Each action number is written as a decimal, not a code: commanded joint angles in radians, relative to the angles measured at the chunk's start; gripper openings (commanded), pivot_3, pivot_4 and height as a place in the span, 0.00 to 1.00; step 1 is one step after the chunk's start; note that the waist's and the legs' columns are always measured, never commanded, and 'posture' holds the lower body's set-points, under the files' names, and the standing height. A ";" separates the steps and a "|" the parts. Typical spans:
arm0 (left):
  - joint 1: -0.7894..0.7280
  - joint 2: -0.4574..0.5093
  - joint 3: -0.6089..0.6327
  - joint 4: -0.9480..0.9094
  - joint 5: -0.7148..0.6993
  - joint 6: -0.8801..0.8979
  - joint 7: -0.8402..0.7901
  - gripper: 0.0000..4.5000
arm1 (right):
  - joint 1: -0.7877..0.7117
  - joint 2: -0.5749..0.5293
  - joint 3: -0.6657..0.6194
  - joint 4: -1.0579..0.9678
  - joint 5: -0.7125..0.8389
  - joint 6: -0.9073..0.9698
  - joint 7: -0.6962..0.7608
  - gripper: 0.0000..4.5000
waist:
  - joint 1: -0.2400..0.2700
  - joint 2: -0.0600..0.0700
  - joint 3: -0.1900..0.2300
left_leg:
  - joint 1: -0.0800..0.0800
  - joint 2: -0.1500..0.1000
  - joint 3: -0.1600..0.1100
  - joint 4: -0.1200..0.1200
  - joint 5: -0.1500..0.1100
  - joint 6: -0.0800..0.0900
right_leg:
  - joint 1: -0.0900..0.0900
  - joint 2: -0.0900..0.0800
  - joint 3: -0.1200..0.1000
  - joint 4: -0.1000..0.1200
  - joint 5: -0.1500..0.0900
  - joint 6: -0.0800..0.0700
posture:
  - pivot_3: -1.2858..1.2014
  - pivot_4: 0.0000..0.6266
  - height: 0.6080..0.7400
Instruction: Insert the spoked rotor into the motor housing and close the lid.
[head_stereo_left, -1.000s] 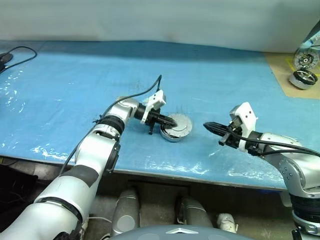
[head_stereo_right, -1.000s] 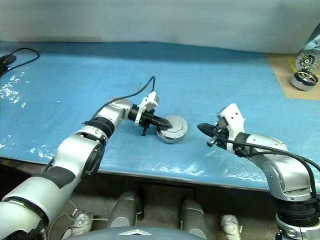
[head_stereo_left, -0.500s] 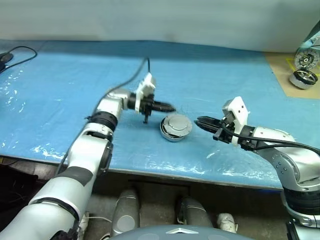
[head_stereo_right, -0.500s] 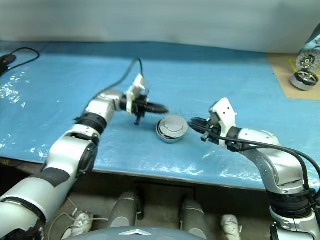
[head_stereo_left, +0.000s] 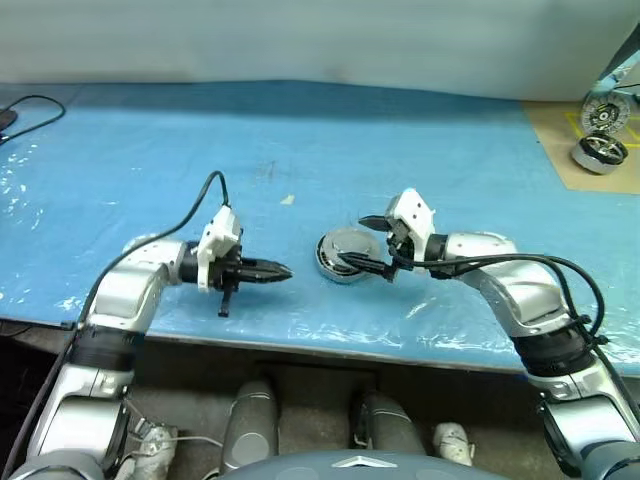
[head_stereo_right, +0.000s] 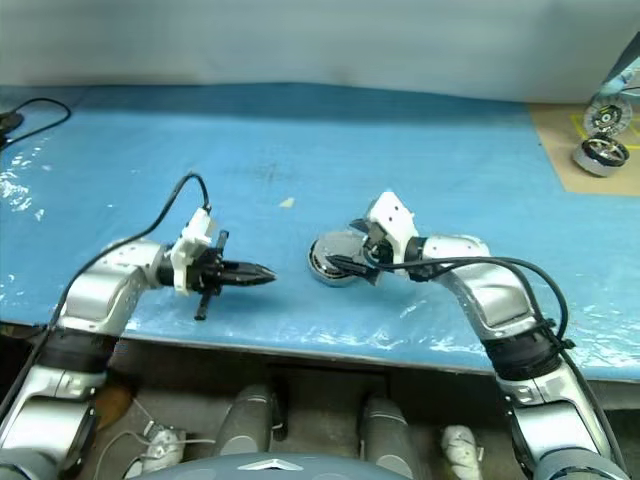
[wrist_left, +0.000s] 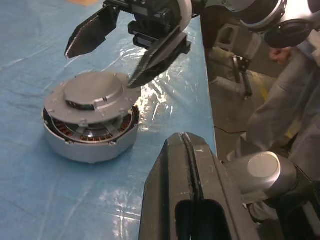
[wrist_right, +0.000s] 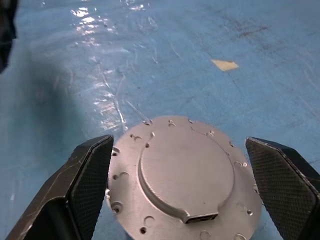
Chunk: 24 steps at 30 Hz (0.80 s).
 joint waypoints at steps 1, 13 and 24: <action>0.033 0.024 0.048 -0.092 -0.033 0.018 0.075 0.00 | -0.043 0.026 -0.006 0.029 -0.008 -0.049 0.032 1.00 | 0.000 0.000 0.000 | 0.000 0.001 0.000 0.000 0.000 0.000 | 0.000 0.000 0.000 0.000 0.000 0.000 | 0.52 0.24 1.00; 0.073 0.047 0.037 -0.082 -0.037 -0.016 0.145 0.00 | -0.018 0.038 0.031 0.116 -0.103 -0.144 0.095 0.79 | -0.002 0.000 0.000 | 0.002 0.000 0.001 0.001 0.000 0.000 | 0.001 0.001 0.002 0.001 0.000 0.000 | 0.52 0.24 1.00; 0.040 0.019 -0.001 -0.042 -0.033 -0.058 0.131 0.00 | 0.001 0.057 0.010 0.091 -0.126 -0.125 0.062 0.65 | -0.002 0.000 0.000 | 0.003 0.000 0.001 0.001 0.000 0.000 | 0.002 0.001 0.002 0.002 0.000 0.000 | 0.52 0.24 1.00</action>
